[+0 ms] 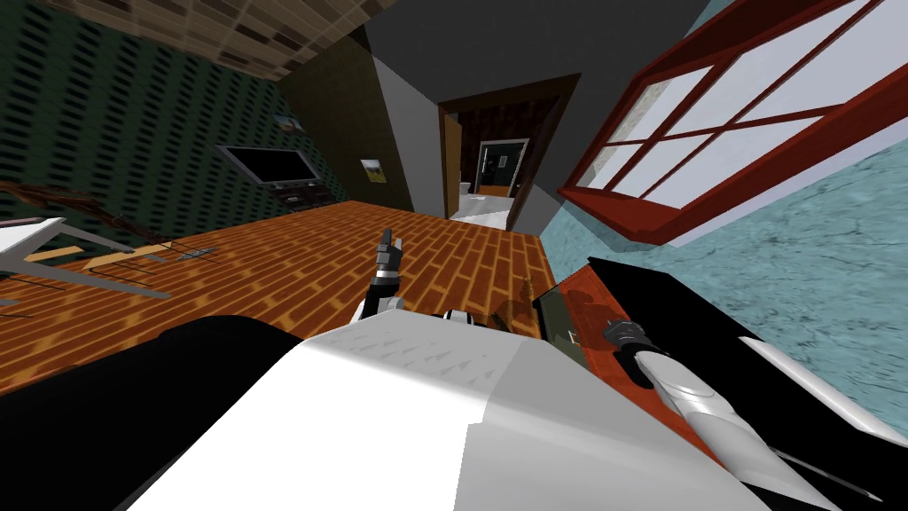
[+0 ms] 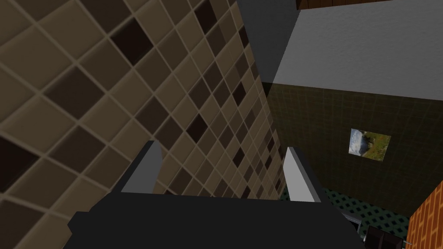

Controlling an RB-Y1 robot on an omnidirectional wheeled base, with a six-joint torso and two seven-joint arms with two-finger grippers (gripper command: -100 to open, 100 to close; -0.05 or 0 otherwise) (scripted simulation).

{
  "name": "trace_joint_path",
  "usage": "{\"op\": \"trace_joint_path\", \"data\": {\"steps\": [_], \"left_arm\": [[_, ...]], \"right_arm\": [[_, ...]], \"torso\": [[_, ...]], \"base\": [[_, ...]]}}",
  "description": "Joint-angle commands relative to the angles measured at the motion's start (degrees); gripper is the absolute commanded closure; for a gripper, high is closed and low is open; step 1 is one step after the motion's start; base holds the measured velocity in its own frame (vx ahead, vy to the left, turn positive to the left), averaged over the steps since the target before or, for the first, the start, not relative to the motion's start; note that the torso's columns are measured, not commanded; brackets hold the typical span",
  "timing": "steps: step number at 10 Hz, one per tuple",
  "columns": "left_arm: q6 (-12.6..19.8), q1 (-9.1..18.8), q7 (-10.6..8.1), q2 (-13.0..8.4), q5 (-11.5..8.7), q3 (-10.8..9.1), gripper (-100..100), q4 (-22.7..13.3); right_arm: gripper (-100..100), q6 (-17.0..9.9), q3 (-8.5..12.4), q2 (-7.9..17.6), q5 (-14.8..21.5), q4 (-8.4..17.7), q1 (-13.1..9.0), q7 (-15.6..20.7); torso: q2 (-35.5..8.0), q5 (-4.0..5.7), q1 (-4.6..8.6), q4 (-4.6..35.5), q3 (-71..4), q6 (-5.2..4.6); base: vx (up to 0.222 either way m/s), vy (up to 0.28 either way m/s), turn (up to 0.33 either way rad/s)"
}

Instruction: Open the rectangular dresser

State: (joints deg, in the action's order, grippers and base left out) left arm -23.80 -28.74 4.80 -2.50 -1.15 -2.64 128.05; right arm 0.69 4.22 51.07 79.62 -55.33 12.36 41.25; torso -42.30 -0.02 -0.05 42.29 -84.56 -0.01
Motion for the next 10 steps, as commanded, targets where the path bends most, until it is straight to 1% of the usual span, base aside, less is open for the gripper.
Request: {"op": "trace_joint_path", "data": {"steps": [1, 3, 4, 5, 7, 8, 9, 10], "left_arm": [[0.0, 0.0, 0.0, 0.0, 0.0, 0.0, 0, 0.0], [0.0, 0.0, 0.0, 0.0, 0.0, 0.0, 0, 0.0], [0.0, 0.0, 0.0, 0.0, 0.0, 0.0, 0, 0.0], [0.0, 0.0, 0.0, -0.01, 0.0, -0.01, 0, 0.0], [0.0, 0.0, 0.0, 0.0, 0.0, 0.0, 0, 0.0], [0.0, 0.0, 0.0, 0.0, 0.0, 0.0, 0, 0.0], [0.0, 0.0, 0.0, 0.0, 0.0, 0.0, 0, 0.0], [0.0, 0.0, 0.0, 0.0, 0.0, 0.0, 0, 0.0]], "right_arm": [[100, 1.78, 2.61, -1.08, 4.43, 1.52, -1.07, -3.43], [100, 1.78, 2.61, -1.08, 7.73, 1.52, -1.07, -3.9], [100, 1.78, 2.61, -1.08, 8.32, 1.52, -1.07, -3.9], [100, 3.54, 5.41, -2.3, 10.6, 2.9, -2.02, -6.73], [100, 3.54, 5.41, -2.3, 13.55, 2.9, -2.02, -6.96], [100, 3.54, 5.41, -2.3, 14.12, 2.9, -2.02, -6.96], [100, 5.31, 8.21, -3.53, 16.41, 4.27, -2.97, -9.55], [100, 5.31, 8.21, -3.53, 17.78, 4.27, -2.97, -10.02]], "torso": [[0.02, 0.01, 0.06, -0.01, -0.02, 0.0], [0.01, 0.0, 0.02, 0.0, -0.01, 0.0], [0.02, 0.04, 0.15, -0.01, -0.01, 0.0], [0.04, 0.06, 0.2, -0.01, -0.02, 0.0], [0.0, -0.01, -0.03, 0.0, 0.0, 0.0], [0.01, 0.0, 0.04, 0.0, -0.01, 0.0], [0.03, 0.03, 0.11, -0.01, -0.02, 0.01], [0.02, 0.02, 0.01, -0.01, -0.01, 0.04]], "base": [[-0.017, 0.061, 0.06], [-0.013, 0.037, 0.016], [0.0, 0.0, 0.0], [-0.017, 0.03, 0.071], [-0.013, 0.035, 0.015], [-0.003, 0.011, -0.007], [-0.011, 0.039, 0.066], [-0.015, 0.048, 0.041]]}}
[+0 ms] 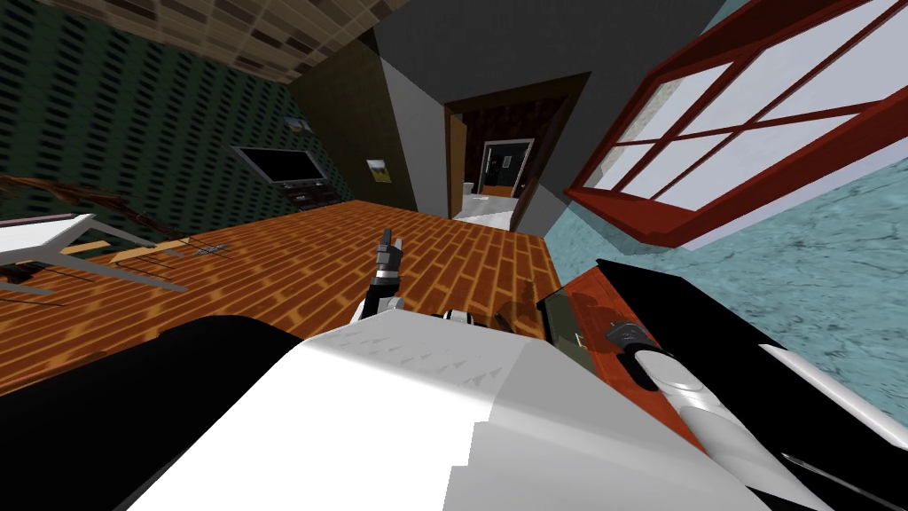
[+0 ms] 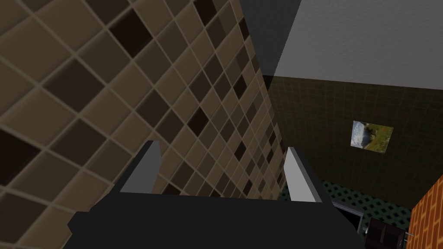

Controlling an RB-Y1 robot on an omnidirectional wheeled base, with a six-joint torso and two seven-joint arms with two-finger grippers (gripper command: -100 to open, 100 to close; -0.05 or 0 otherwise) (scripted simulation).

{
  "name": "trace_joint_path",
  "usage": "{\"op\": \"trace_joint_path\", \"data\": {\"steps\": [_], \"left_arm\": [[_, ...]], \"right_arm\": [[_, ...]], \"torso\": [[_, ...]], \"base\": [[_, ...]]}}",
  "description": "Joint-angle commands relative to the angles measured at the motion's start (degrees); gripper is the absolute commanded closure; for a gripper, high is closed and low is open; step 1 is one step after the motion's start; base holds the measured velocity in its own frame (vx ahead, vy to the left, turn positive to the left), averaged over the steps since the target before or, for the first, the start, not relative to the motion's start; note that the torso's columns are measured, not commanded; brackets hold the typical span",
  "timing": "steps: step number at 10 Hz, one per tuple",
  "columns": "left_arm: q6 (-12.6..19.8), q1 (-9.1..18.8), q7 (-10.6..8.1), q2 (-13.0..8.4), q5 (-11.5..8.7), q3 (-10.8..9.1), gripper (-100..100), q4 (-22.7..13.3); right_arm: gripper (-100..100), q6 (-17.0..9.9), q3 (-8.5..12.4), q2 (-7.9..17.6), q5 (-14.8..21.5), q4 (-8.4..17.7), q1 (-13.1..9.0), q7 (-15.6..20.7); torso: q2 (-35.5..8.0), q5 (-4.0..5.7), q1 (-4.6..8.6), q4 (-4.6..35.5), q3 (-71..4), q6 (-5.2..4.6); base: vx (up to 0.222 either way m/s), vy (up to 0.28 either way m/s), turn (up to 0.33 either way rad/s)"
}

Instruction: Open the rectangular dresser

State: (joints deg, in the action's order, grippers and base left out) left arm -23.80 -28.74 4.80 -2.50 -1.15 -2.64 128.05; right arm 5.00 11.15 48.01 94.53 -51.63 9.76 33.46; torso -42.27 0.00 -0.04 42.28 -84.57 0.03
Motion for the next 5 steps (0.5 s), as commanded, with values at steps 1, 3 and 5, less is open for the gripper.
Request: {"op": "trace_joint_path", "data": {"steps": [1, 3, 5], "left_arm": [[0.0, 0.0, 0.0, 0.0, 0.0, 0.0, 0, 0.0], [0.0, 0.0, 0.0, 0.0, 0.0, 0.0, 0, 0.0], [0.0, 0.0, 0.0, 0.0, 0.0, 0.0, 0, 0.0]], "right_arm": [[100, 1.0, 1.27, -0.46, 5.01, 0.57, -0.37, -2.23], [100, 2.76, 4.07, -1.69, 6.95, 1.95, -1.32, -5.29], [100, 2.76, 4.07, -1.69, 10.16, 1.95, -1.32, -5.29]], "torso": [[-0.03, -0.03, -0.02, 0.01, 0.01, -0.04], [-0.03, 0.0, 0.0, 0.01, 0.02, -0.01], [0.0, 0.0, 0.1, 0.0, 0.0, -0.04]], "base": [[-0.01, 0.027, -0.008], [-0.018, 0.054, 0.05], [-0.005, 0.015, -0.003]]}}
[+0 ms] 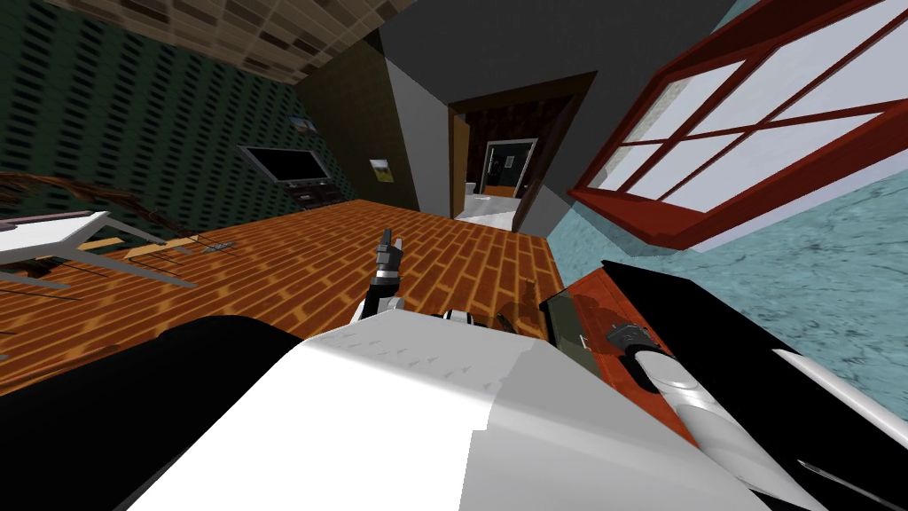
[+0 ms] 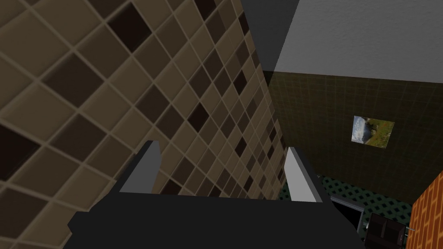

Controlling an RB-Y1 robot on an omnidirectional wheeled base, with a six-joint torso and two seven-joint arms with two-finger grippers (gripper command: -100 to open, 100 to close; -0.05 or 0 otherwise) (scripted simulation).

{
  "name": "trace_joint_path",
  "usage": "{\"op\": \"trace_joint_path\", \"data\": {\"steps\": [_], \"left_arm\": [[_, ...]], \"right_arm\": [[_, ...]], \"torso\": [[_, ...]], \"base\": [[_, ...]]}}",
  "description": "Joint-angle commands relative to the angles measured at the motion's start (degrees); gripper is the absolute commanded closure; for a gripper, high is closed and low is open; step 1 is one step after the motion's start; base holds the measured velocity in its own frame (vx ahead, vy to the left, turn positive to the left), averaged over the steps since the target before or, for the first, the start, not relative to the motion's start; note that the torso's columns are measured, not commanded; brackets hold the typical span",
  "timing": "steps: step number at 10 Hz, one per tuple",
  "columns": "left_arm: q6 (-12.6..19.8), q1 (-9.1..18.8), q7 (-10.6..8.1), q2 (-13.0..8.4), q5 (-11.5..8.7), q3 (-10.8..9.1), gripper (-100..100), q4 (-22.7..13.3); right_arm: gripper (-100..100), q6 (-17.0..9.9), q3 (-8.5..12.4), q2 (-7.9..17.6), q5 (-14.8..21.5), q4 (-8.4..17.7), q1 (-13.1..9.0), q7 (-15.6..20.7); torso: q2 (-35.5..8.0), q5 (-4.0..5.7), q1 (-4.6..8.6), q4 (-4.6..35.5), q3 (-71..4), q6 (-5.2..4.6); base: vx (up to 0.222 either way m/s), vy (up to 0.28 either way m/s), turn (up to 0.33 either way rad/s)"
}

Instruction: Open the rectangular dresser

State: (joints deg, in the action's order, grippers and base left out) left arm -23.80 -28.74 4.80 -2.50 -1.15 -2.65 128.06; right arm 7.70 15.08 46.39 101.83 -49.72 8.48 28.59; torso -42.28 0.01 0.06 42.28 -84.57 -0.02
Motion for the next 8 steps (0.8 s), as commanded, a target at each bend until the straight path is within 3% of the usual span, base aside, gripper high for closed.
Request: {"op": "trace_joint_path", "data": {"steps": [1, 2, 3, 5, 6, 8], "left_arm": [[0.0, 0.0, 0.0, 0.0, 0.0, 0.0, 0, 0.0], [0.0, 0.0, 0.0, 0.0, 0.0, 0.0, 0, 0.0], [0.0, 0.0, 0.0, 0.0, 0.0, 0.0, 0, 0.0], [0.0, 0.0, 0.0, 0.0, 0.0, 0.0, 0, 0.0], [0.0, 0.0, 0.0, 0.0, 0.0, 0.0, 0, 0.0], [0.0, 0.0, 0.0, -0.02, 0.0, -0.02, 0, 0.0]], "right_arm": [[100, 0.07, 0.15, -0.07, 3.51, 0.04, -0.05, -0.42], [100, 1.84, 2.94, -1.3, 5.62, 1.42, -1.0, -3.16], [100, 1.84, 2.94, -1.3, 8.54, 1.42, -1.0, -3.48], [100, 1.78, 2.79, -1.21, 8.32, 1.39, -0.95, -3.31], [-100, 2.63, 2.8, 0.41, 8.41, 1.12, -0.39, -3.65], [-100, 3.5, 2.78, 2.1, 8.34, 0.81, 0.22, -3.98]], "torso": [[0.02, 0.03, 0.07, -0.01, -0.01, 0.01], [0.03, 0.03, 0.06, -0.01, -0.01, 0.02], [-0.01, -0.01, -0.12, 0.0, 0.01, 0.04], [-0.03, -0.03, -0.11, 0.01, 0.02, 0.0], [0.0, 0.01, 0.01, 0.0, 0.0, 0.01], [-0.11, 0.12, 0.35, 0.03, 0.07, 0.0]], "base": [[0.001, -0.009, 0.0], [-0.01, 0.026, 0.079], [-0.016, 0.05, 0.036], [-0.007, 0.024, -0.009], [-0.034, -0.085, -0.04], [-0.057, -0.148, -0.042]]}}
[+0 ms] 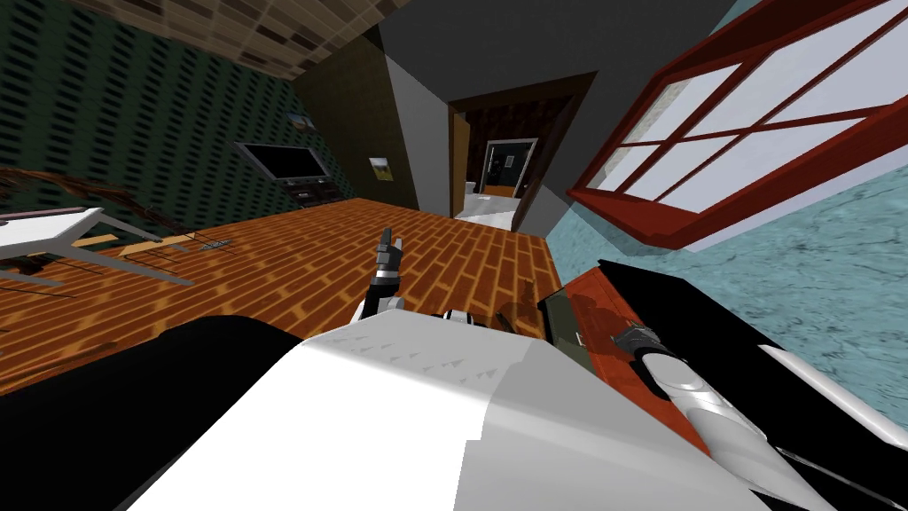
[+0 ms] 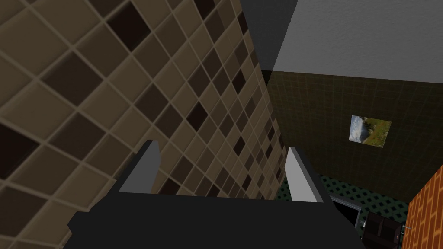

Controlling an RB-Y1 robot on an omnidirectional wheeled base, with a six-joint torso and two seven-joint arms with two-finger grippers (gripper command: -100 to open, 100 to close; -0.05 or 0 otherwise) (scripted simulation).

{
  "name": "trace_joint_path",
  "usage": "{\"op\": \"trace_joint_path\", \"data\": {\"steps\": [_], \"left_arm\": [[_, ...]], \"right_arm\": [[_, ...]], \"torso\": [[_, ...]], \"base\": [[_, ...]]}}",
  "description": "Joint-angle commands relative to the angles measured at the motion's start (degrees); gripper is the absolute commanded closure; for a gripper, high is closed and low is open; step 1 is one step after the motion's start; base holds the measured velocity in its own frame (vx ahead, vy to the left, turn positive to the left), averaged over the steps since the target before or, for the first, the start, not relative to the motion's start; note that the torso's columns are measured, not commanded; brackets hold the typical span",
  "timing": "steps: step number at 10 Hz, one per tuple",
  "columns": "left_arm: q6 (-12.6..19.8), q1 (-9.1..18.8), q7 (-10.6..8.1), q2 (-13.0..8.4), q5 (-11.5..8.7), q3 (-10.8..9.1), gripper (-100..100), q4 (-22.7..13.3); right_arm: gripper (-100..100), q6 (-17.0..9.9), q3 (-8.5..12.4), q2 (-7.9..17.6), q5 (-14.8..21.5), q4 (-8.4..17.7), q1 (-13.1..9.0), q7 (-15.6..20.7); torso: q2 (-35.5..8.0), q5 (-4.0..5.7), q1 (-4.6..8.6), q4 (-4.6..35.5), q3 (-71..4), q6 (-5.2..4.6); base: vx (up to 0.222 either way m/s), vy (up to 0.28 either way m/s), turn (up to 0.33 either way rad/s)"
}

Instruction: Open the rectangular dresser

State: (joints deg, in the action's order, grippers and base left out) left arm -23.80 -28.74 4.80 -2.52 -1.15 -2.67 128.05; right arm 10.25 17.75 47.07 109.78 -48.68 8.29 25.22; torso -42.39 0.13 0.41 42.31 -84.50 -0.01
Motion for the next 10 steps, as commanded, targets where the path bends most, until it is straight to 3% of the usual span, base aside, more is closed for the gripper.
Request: {"op": "trace_joint_path", "data": {"steps": [1, 2, 3, 6, 7, 8, 10], "left_arm": [[0.0, 0.0, 0.0, 0.0, 0.0, 0.0, 0, 0.0], [0.0, 0.0, 0.0, 0.01, 0.0, 0.01, 0, 0.0], [0.0, 0.0, 0.0, 0.01, 0.0, 0.01, 0, 0.0], [0.0, 0.0, 0.0, 0.02, 0.0, 0.02, 0, 0.0], [0.0, 0.0, 0.0, 0.02, 0.0, 0.02, 0, 0.0], [0.0, 0.0, 0.0, 0.01, 0.0, 0.02, 0, 0.0], [0.0, 0.0, 0.0, 0.01, 0.0, 0.02, 0, 0.0]], "right_arm": [[-100, 0.39, -0.44, 1.18, -0.9, 0.58, -0.27, 0.32], [-100, -0.95, -3.37, 2.11, -3.91, 2.37, -2.34, 2.5], [-100, -0.95, -4.44, 2.11, -3.79, 2.37, -2.34, 2.5], [-100, -0.95, -4.99, 2.11, -6.29, 2.37, -2.34, 2.5], [-100, -2.35, -7.65, 2.89, -8.29, 4.07, -4.38, 4.51], [-100, -2.35, -9.06, 2.89, -9.25, 4.07, -4.38, 4.51], [-100, -2.35, -9.49, 2.89, -11.26, 4.07, -4.38, 4.51]], "torso": [[0.01, -0.05, -0.2, 0.0, -0.01, 0.01], [0.16, -0.15, -0.62, -0.04, -0.08, 0.04], [0.18, -0.23, -0.74, -0.05, -0.12, 0.05], [0.16, -0.14, -0.45, -0.05, -0.1, 0.01], [0.14, -0.13, -0.4, -0.04, -0.09, 0.01], [0.09, -0.11, -0.33, -0.03, -0.07, 0.03], [0.04, -0.12, -0.4, -0.01, -0.03, 0.0]], "base": [[-0.031, -0.071, -0.004], [-0.032, -0.031, -0.001], [-0.031, -0.02, 0.006], [-0.001, 0.003, 0.0], [-0.007, -0.013, 0.0], [-0.024, -0.02, 0.007], [-0.017, -0.008, -0.001]]}}
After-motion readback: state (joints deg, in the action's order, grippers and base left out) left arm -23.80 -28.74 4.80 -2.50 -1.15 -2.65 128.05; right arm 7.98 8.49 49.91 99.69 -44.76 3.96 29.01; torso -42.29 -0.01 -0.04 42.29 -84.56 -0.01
